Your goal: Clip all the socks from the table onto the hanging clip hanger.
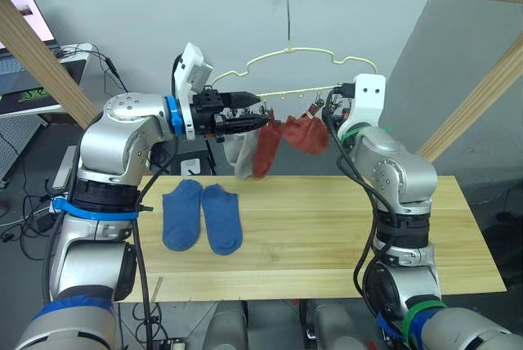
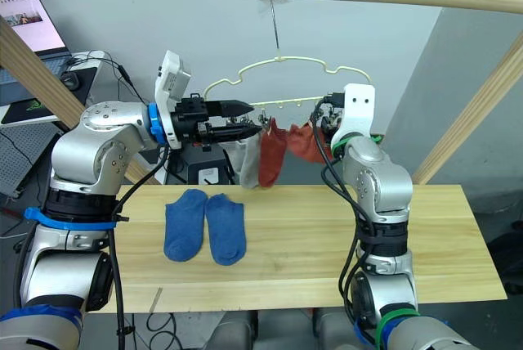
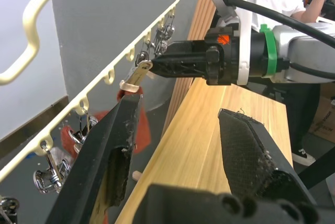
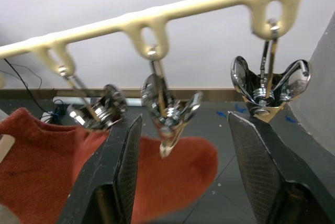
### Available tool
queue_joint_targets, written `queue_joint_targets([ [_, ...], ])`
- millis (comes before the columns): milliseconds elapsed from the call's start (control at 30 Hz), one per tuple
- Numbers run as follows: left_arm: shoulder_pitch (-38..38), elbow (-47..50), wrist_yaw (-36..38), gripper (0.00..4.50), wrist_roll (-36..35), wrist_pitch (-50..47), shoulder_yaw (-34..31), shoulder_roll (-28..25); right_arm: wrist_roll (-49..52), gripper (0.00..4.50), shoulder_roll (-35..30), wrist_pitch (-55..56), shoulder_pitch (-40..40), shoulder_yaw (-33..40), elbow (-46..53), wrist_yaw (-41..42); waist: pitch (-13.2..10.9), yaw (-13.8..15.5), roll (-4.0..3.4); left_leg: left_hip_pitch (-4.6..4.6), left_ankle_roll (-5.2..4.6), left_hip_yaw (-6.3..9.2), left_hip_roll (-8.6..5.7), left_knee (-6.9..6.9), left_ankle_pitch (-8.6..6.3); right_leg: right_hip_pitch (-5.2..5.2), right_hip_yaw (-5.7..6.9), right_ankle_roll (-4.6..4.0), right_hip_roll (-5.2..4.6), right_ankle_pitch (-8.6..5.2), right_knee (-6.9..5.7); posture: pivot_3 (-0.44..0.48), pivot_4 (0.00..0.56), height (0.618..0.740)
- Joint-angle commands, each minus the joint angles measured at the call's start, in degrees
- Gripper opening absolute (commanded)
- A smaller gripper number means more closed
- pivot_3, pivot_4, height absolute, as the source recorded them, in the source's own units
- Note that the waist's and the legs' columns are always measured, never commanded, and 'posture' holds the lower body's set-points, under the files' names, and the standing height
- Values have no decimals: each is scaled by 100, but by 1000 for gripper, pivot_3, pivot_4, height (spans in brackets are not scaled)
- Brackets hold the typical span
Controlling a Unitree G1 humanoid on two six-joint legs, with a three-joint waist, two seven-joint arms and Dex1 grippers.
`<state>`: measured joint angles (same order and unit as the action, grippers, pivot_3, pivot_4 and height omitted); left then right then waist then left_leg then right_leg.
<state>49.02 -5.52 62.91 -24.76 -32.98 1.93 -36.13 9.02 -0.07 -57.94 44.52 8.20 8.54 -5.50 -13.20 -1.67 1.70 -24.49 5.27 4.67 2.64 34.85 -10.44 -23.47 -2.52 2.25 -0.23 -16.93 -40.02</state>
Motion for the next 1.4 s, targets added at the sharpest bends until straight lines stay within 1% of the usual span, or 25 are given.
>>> queue_joint_targets([
  [33, 28, 271, -58, 2645, -67, 1, -138, -56, 4, 2691, -66, 183, 148, 28, 62, 22, 0, 0, 0, 0, 0, 0, 0, 0, 0, 0, 0, 0, 0, 0, 0, 93, 157, 740],
  [200, 26, 283, -86, 2645, -66, -14, -128, -45, 6, 2691, -83, 297, 212, 73, -91, -3, 0, 0, 0, 0, 0, 0, 0, 1, 0, 0, 0, 0, 0, 0, -1, 92, 159, 740],
  [533, 10, 289, -142, 2645, -66, -19, -138, -47, 13, 2691, -131, 717, 602, 61, -721, 46, 0, 0, 0, 0, 0, 0, 0, 1, 0, 0, 0, 0, 0, 0, -2, 92, 159, 740],
  [567, 2, 308, -149, 2645, -71, -31, -143, -52, 17, 2691, -129, 730, 620, 58, -740, 46, 0, 2, 0, 0, 0, 0, 0, 1, 0, 0, 0, 0, 0, 0, -1, 107, 163, 740],
  [1033, -42, 370, -241, 2645, -87, -57, -143, -50, 42, 2691, 46, 811, 752, 29, -925, 10, 0, 5, 0, 0, 0, 0, 0, 1, 0, 0, 0, -1, 0, 0, -3, 107, 169, 740],
  [1133, -45, 376, -250, 2645, -89, -61, -146, -49, 22, 2073, 43, 823, 755, 18, -935, 8, 0, 8, 0, 0, 0, 0, 0, 1, 0, 0, 0, -1, 0, 0, -3, 107, 169, 740],
  [1200, -49, 384, -256, 2645, -93, -69, -148, -48, 18, 1411, 37, 828, 755, 13, -938, 9, 0, 8, 0, 0, 0, 0, 0, 1, 0, 0, 0, -1, 0, 0, -3, 107, 169, 740],
  [1400, -52, 408, -264, 2645, -106, -90, -139, -31, 19, 1411, 48, 805, 732, 37, -903, -38, 0, 8, 0, 0, 0, 0, 0, 1, 0, 0, 0, -1, 0, 0, -3, 105, 171, 740],
])
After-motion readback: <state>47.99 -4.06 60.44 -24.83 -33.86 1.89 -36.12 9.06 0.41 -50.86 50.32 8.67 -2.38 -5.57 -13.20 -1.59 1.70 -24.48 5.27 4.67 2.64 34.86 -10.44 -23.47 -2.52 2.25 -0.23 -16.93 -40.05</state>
